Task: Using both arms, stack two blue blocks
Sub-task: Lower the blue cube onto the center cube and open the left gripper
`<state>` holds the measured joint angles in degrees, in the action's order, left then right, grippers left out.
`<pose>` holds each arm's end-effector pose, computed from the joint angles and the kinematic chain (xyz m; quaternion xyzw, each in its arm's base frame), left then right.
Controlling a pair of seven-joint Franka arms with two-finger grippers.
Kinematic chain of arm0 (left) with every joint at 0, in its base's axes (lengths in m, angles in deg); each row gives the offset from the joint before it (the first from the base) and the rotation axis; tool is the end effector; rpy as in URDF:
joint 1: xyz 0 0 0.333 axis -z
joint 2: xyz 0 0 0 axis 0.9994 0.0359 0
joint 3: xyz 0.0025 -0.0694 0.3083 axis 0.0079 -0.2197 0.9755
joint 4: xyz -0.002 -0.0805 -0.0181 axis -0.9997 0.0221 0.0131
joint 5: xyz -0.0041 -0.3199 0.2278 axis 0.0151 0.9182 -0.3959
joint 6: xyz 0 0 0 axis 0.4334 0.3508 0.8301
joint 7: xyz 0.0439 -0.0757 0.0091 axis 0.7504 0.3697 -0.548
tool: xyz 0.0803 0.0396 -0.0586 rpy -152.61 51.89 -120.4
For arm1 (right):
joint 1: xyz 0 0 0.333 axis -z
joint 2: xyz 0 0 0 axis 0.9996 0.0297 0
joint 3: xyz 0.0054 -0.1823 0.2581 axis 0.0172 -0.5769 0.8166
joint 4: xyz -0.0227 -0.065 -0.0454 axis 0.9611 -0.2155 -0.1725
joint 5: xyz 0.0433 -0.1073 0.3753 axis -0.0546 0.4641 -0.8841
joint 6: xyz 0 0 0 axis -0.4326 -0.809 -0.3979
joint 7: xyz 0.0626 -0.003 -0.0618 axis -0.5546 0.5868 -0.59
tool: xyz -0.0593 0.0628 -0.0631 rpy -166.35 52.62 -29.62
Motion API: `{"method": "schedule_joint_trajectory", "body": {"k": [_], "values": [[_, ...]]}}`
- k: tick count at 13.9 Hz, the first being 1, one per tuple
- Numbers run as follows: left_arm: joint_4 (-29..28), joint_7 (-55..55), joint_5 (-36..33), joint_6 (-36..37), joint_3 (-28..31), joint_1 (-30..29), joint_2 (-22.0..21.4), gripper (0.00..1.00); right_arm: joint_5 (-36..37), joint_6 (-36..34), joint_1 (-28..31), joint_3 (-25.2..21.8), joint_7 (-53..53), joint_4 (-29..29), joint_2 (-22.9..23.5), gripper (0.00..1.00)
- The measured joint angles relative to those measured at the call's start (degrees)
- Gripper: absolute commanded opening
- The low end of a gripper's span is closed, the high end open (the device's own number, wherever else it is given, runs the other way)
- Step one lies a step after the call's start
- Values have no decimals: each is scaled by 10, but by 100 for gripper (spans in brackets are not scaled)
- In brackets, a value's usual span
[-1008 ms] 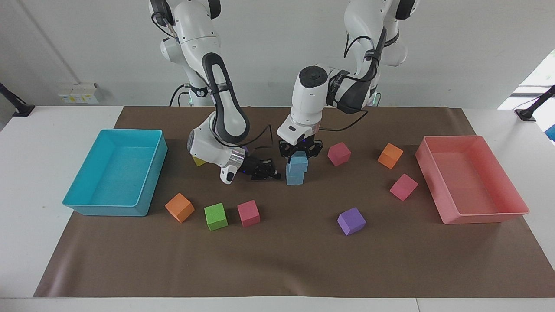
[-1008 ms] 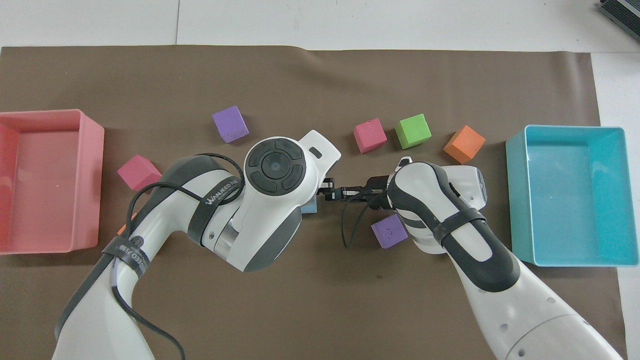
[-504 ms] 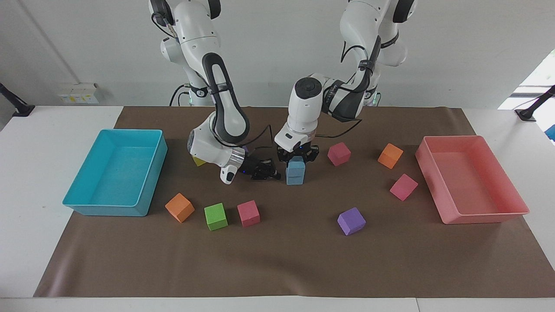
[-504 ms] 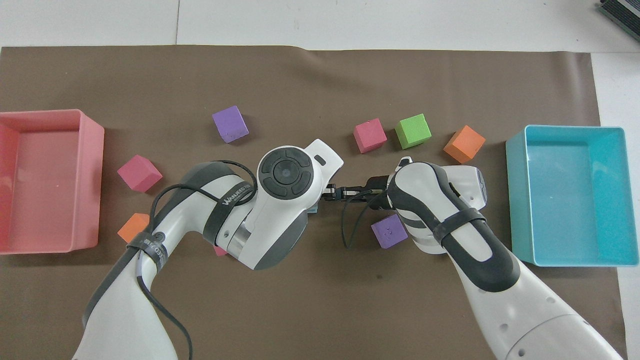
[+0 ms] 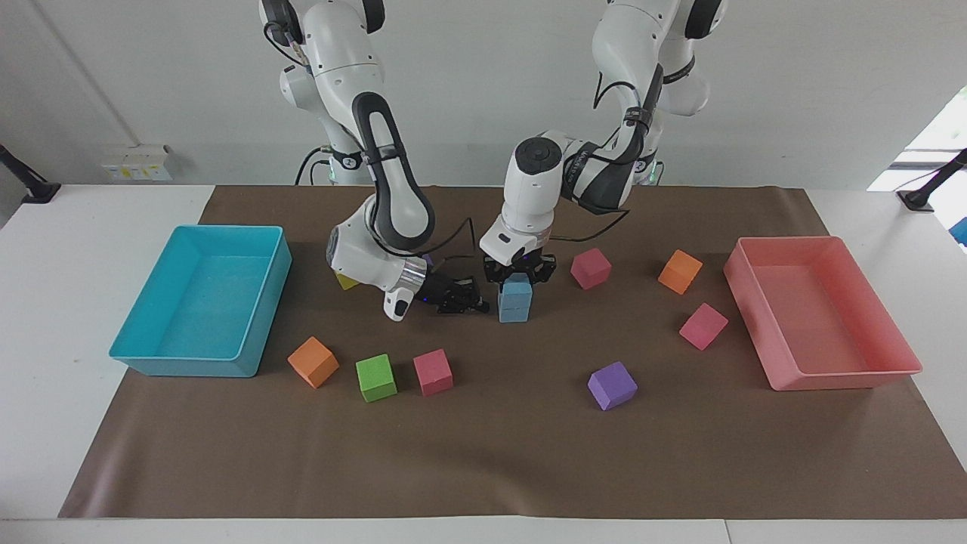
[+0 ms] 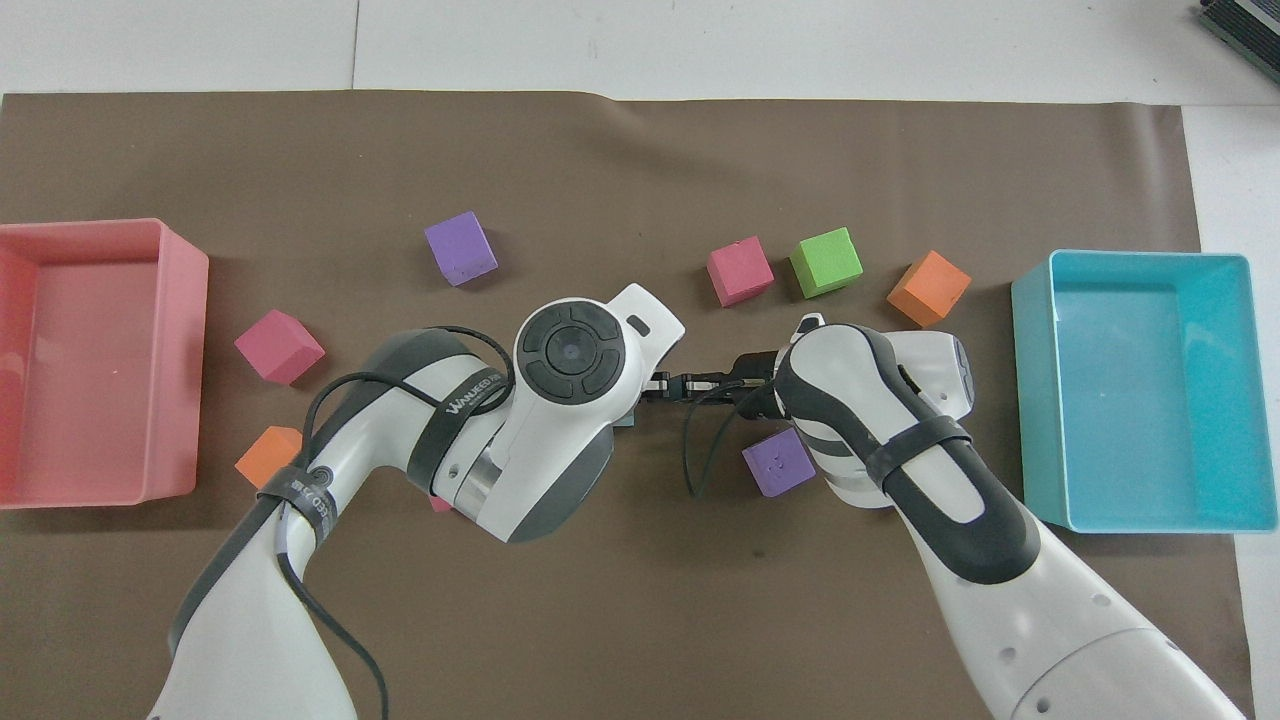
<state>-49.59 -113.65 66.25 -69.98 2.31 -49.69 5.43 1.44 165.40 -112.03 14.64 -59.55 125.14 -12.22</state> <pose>0.4962 -0.4064 0.3749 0.9992 -0.0213 0.0201 0.0264 0.5442 0.2337 0.2406 -0.8980 -0.0065 -0.0137 0.4396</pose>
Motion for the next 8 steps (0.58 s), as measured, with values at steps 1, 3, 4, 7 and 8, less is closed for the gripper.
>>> {"method": "schedule_joint_trajectory", "body": {"k": [1, 3, 4, 7, 8], "values": [[-1, 0, 0, 0, 0, 0, 0, 31, 0, 0, 0, 0, 0, 0, 0, 0], [-2, 0, 0, 0, 0, 0, -1, 37, 0, 0, 0, 0, 0, 0, 0, 0], [-2, 0, 0, 0, 0, 0, -1, 46, 0, 0, 0, 0, 0, 0, 0, 0], [-3, 0, 0, 0, 0, 0, -2, 100, 0, 0, 0, 0, 0, 0, 0, 0], [-3, 0, 0, 0, 0, 0, -2, 100, 0, 0, 0, 0, 0, 0, 0, 0]]}}
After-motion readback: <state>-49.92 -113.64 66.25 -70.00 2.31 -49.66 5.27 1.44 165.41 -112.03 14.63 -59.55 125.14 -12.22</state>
